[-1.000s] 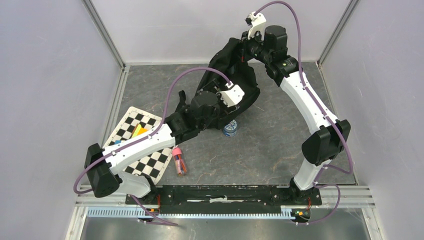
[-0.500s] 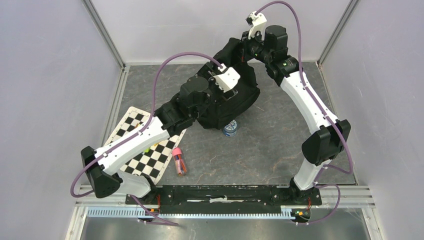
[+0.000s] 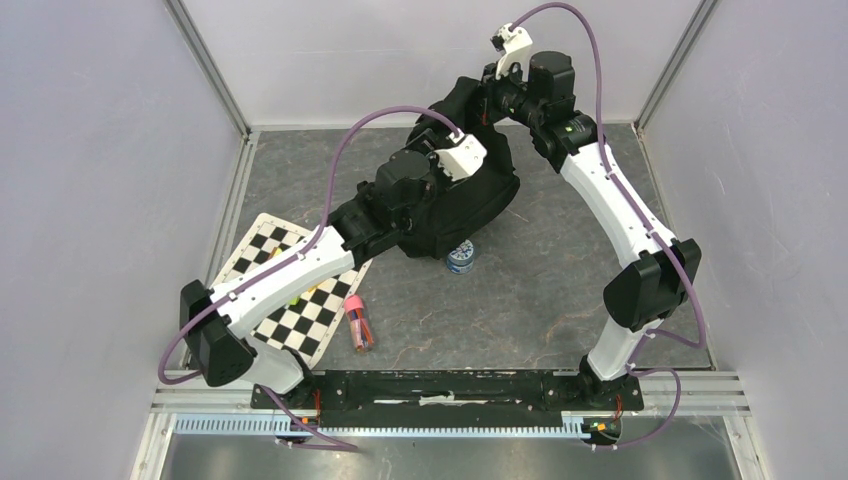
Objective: Pack the student bag
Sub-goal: Zip the student bag at the center of the board.
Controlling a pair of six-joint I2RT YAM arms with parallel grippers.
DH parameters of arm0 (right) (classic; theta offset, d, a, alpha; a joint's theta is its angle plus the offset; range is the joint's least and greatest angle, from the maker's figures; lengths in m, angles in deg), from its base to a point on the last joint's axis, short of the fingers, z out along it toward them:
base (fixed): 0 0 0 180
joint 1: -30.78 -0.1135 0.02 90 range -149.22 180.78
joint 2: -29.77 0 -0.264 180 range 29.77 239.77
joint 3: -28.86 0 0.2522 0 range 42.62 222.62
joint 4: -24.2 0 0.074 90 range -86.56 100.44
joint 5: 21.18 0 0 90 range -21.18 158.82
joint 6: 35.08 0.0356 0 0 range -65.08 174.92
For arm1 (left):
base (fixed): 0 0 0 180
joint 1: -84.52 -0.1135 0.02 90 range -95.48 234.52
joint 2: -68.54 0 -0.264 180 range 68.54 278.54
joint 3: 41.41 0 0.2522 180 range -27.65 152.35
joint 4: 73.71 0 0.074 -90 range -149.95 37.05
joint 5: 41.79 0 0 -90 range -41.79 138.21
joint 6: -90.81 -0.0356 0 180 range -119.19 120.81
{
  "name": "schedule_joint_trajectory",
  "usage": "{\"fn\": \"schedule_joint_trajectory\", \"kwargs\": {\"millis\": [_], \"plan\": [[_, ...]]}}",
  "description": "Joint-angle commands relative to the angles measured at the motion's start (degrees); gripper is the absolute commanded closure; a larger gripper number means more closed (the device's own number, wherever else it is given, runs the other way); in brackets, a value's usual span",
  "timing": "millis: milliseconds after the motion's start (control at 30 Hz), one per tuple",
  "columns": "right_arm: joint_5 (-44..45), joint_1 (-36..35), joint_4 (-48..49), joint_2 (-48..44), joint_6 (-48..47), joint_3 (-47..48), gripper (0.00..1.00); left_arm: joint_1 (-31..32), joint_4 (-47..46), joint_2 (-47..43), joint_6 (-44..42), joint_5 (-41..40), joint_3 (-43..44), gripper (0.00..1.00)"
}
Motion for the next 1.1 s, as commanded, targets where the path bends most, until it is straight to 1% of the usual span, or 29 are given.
{"fn": "schedule_joint_trajectory", "kwargs": {"millis": [0, 67, 100, 133, 167, 200, 300, 367, 433, 467, 500, 567, 633, 700, 733, 800, 900, 967, 1000, 1067], "plan": [[-1.0, 0.3, 6.9, -4.4, 1.6, 1.7, 1.0, -1.1, 3.6, 1.4, -1.3, -2.5, -2.5, 0.38], [-1.0, 0.4, 6.9, -4.4, 1.6, 1.8, 1.0, -1.2, 4.0, 1.2, -1.3, -2.2, -3.4, 0.4], [-0.9, 0.4, 6.9, -4.3, 1.6, 1.8, 1.0, -1.2, 4.0, 1.2, -1.3, -2.2, -3.9, 0.43], [-1.0, 0.4, 6.9, -4.2, 1.6, 1.9, 1.0, -1.4, 4.0, 1.1, -1.1, -2.1, -4.3, 0.51], [-1.0, 0.4, 6.9, -4.2, 1.6, 1.9, 1.0, -1.5, 4.2, 1.0, -0.6, -1.7, -4.5, 0.65], [-1.0, 0.4, 6.8, -4.1, 1.6, 1.9, 1.0, -1.6, 4.2, 0.8, 0.2, -1.4, -4.6, 0.75], [-0.9, 0.5, 6.4, -4.3, 1.0, 1.5, 1.0, -1.8, 4.0, 0.0, 3.7, 0.1, -3.5, 0.97], [-1.6, 0.9, 6.3, -4.8, 0.1, 0.8, 1.0, -2.4, 4.5, -1.0, 8.6, 2.3, -1.7, 0.98], [-2.3, 1.3, 6.5, -5.8, -0.8, 0.0, 1.0, -4.0, 5.8, -2.0, 15.5, 6.9, 0.6, 0.98], [-2.4, 1.7, 6.6, -6.2, -1.0, -0.5, 0.93, -5.2, 6.4, -2.6, 19.6, 10.0, 1.8, 0.98], [-2.7, 2.2, 6.6, -6.9, -1.3, -1.1, 0.83, -6.7, 6.7, -3.1, 23.9, 12.5, 2.6, 0.98], [-3.3, 3.2, 6.6, -8.6, -2.2, -2.0, 0.66, -8.7, 6.3, -3.9, 28.8, 15.4, 3.5, 0.98], [-3.4, 4.2, 6.6, -11.0, -3.3, -3.9, 0.46, -11.4, 6.5, -4.2, 33.6, 19.3, 4.5, 0.98], [-3.5, 4.7, 6.6, -13.6, -5.1, -6.6, 0.34, -14.7, 6.9, -4.1, 38.4, 24.5, 5.4, 0.98], [-3.6, 4.7, 6.5, -15.2, -6.1, -8.2, 0.3, -16.4, 7.0, -4.0, 40.5, 26.9, 5.8, 0.98], [-4.5, 4.7, 7.4, -18.4, -7.2, -12.3, 0.24, -18.7, 6.9, -3.9, 43.0, 31.3, 6.1, 0.98], [-10.7, 4.7, 12.4, -24.5, -8.8, -21.7, 0.2, -20.7, 6.1, -4.4, 45.1, 34.5, 6.0, 0.98], [-16.9, 4.6, 19.3, -27.9, -7.8, -28.5, 0.2, -22.2, 5.3, -4.8, 47.2, 36.9, 5.7, 0.98], [-20.2, 4.5, 22.9, -29.5, -5.2, -32.3, 0.2, -23.0, 4.7, -4.9, 48.4, 38.4, 5.6, 0.98], [-23.5, 3.4, 29.9, -31.2, -2.5, -37.8, 0.2, -24.1, 3.2, -5.1, 50.4, 41.6, 5.1, 0.98]]}}
